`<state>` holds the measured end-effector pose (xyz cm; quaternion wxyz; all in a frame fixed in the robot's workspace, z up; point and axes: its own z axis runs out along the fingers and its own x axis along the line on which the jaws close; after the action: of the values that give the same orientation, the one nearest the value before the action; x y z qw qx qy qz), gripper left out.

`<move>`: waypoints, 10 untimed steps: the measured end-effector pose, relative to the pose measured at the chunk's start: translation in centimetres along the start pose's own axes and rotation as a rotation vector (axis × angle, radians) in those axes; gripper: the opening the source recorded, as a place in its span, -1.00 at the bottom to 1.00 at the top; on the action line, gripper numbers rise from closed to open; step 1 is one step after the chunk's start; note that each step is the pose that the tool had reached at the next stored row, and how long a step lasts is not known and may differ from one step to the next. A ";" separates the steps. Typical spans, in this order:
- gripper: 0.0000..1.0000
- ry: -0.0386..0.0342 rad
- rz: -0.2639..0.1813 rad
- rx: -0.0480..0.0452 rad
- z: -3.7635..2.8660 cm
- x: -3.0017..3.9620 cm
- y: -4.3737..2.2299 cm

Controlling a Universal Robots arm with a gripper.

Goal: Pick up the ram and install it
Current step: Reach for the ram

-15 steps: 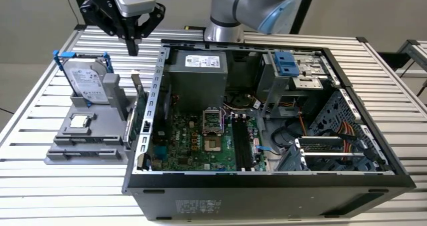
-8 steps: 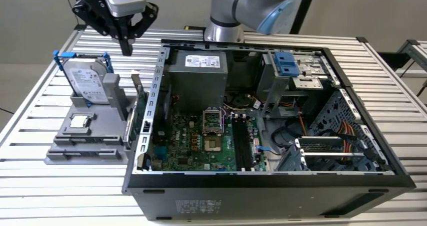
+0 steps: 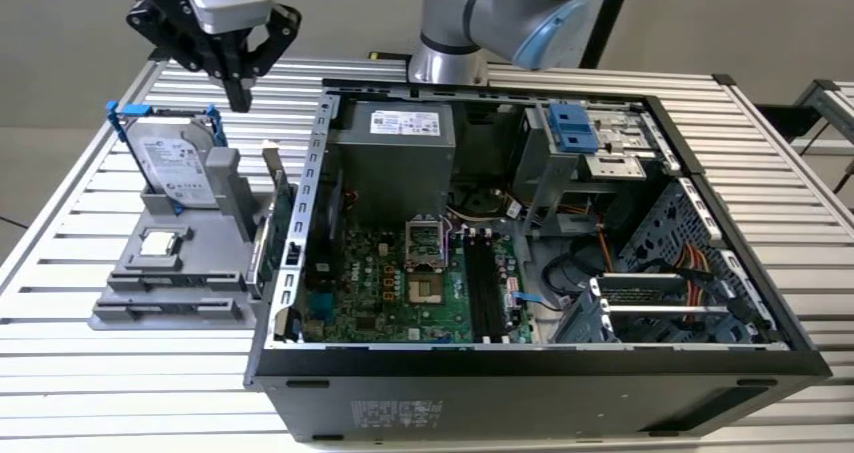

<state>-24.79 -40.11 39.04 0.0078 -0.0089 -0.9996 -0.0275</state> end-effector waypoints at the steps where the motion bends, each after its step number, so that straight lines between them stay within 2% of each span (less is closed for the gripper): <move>1: -1.00 0.0000 0.000 0.0001 0.00 0.14 0.00; 10: -1.00 0.0000 0.000 0.0000 0.03 1.46 -0.03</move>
<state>-26.25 -40.11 39.04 0.0078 -0.0089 -0.9996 -0.0275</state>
